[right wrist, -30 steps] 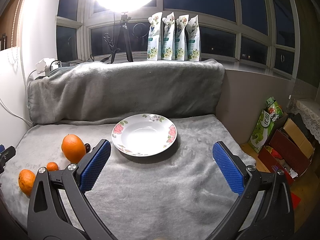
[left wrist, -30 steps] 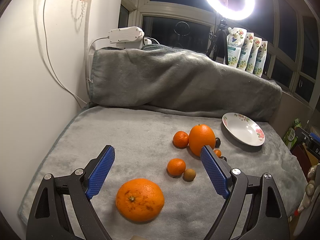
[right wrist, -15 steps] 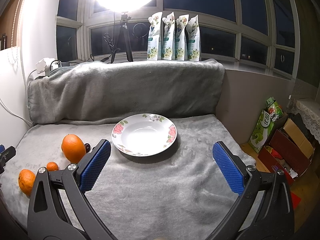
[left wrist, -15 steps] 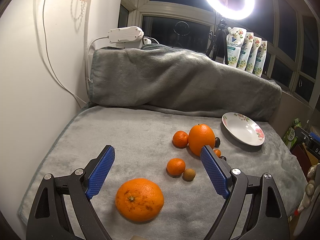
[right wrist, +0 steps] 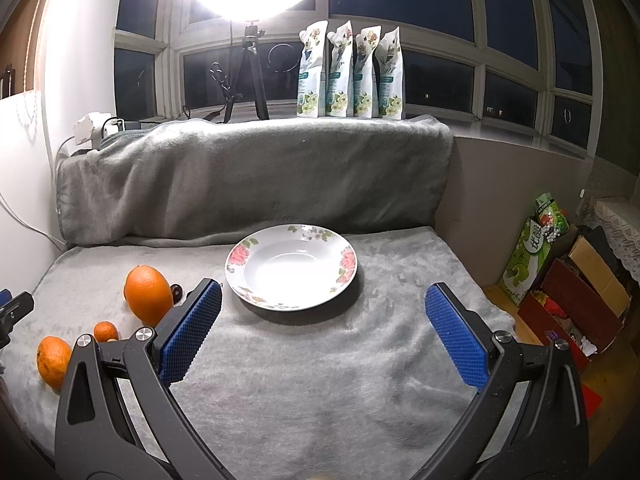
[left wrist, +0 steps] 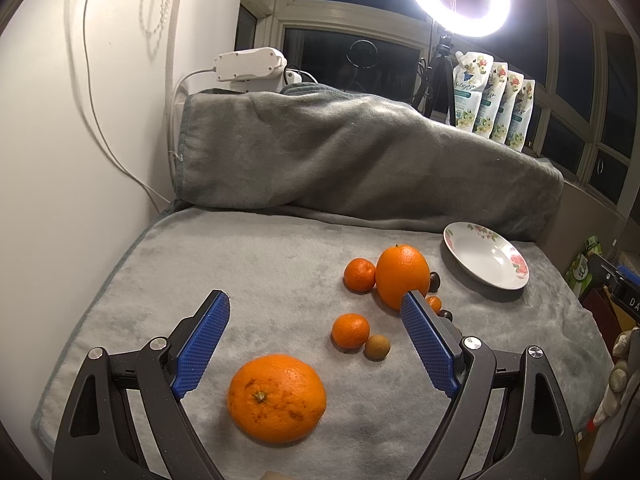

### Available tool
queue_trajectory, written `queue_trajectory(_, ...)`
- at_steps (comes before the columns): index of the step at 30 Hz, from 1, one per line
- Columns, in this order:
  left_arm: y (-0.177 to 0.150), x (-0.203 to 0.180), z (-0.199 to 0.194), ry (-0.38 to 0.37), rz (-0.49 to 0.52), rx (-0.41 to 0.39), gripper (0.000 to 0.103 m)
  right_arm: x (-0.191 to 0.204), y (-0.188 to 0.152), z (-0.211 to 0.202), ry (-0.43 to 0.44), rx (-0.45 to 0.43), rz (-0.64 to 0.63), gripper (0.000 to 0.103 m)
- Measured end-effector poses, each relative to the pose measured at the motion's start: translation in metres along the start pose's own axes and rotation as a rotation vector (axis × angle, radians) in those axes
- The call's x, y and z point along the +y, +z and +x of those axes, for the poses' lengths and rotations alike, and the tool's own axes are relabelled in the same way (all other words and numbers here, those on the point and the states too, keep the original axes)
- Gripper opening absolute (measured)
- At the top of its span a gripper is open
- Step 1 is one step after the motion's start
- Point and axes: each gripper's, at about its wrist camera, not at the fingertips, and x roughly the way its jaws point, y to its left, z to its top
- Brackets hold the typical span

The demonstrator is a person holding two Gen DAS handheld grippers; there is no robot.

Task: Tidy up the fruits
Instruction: 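Move the right gripper to the large orange and close around it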

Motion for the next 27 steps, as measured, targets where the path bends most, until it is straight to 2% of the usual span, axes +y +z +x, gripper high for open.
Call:
queue_trajectory(6,-0.001,-0.001,0.006,-0.010,0.009,0.021,0.088,0.003,-0.001,0.011,0.025,0.016,-0.012,0.103)
queue_trajectory(10,-0.002,0.002,0.013,-0.061,-0.010,0.051,0.088,0.006,-0.001,0.020,0.071,0.036,-0.015,0.103)
queue_trajectory(17,-0.006,0.005,0.023,-0.102,-0.035,0.084,0.087,0.017,0.000,0.036,0.201,0.082,-0.026,0.103)
queue_trajectory(27,-0.007,-0.009,0.042,-0.195,-0.033,0.134,0.086,0.042,0.009,0.079,0.411,0.209,-0.011,0.103)
